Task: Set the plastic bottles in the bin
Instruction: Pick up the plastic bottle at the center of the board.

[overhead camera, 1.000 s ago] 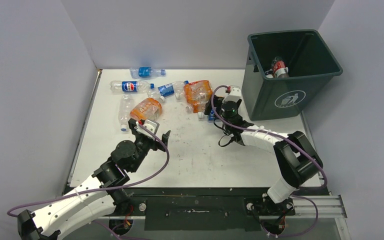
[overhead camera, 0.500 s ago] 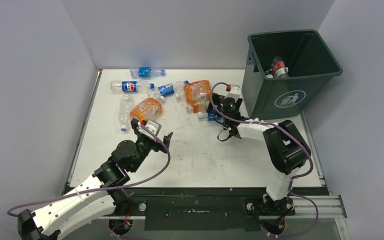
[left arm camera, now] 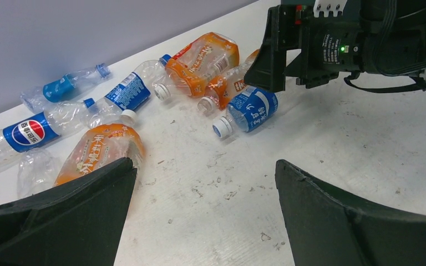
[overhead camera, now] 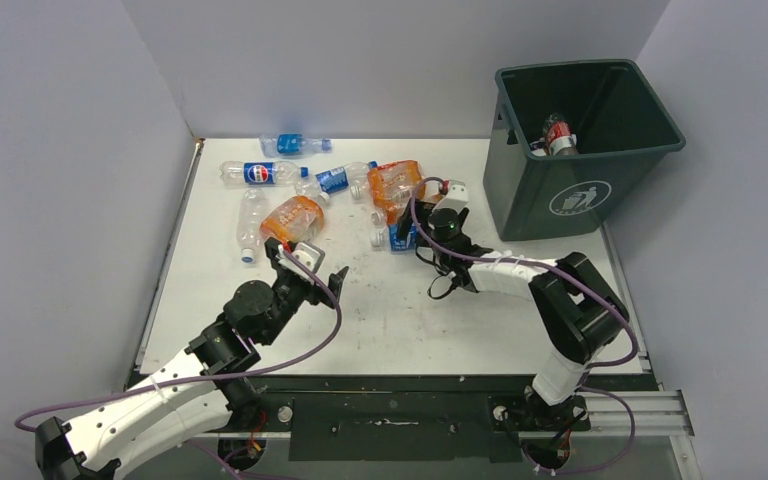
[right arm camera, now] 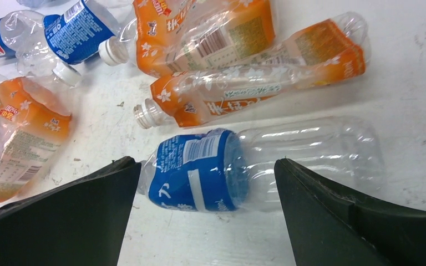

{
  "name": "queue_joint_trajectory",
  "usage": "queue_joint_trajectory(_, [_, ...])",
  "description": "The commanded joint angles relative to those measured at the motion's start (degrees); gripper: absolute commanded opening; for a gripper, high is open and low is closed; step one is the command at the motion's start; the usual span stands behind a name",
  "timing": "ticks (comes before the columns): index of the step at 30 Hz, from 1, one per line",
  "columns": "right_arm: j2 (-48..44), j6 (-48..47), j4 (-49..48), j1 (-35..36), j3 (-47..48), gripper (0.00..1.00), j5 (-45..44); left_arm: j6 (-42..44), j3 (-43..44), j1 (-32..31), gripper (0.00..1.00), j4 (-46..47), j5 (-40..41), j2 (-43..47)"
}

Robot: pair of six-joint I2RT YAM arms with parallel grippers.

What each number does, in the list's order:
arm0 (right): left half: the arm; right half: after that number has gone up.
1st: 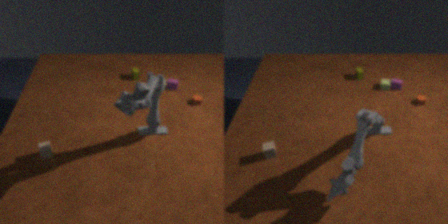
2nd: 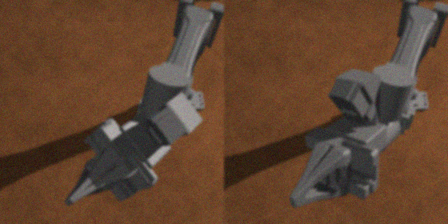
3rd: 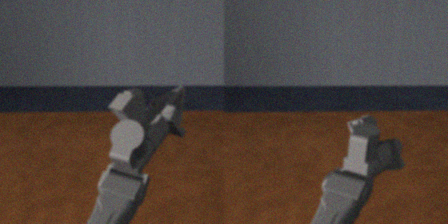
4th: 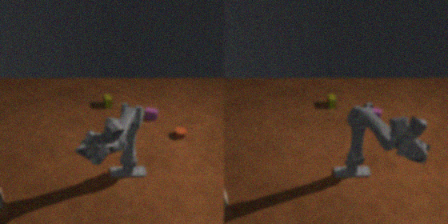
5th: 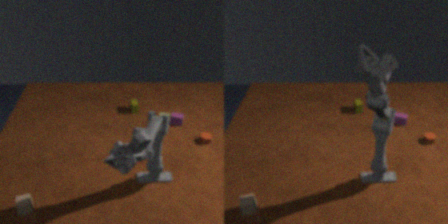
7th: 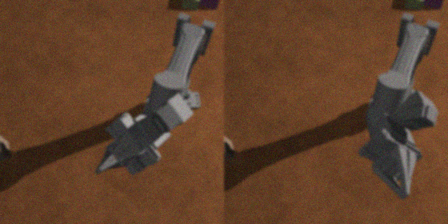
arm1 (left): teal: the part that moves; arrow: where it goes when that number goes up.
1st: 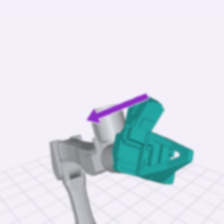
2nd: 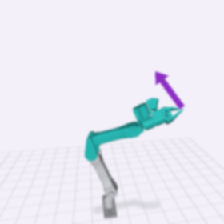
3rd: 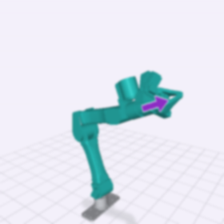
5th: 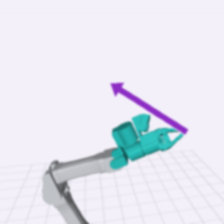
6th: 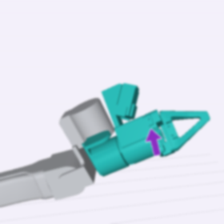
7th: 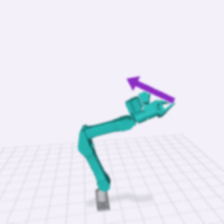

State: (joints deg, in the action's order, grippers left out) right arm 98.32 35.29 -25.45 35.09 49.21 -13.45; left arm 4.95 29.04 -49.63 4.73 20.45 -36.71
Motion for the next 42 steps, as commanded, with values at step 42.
queue_joint_trajectory(42, [-17.2, 13.8, -7.6, -6.4, -22.8, 0.97, 12.0, -10.2, 8.7, -1.4, 0.96, -8.1, -11.7, -10.7])
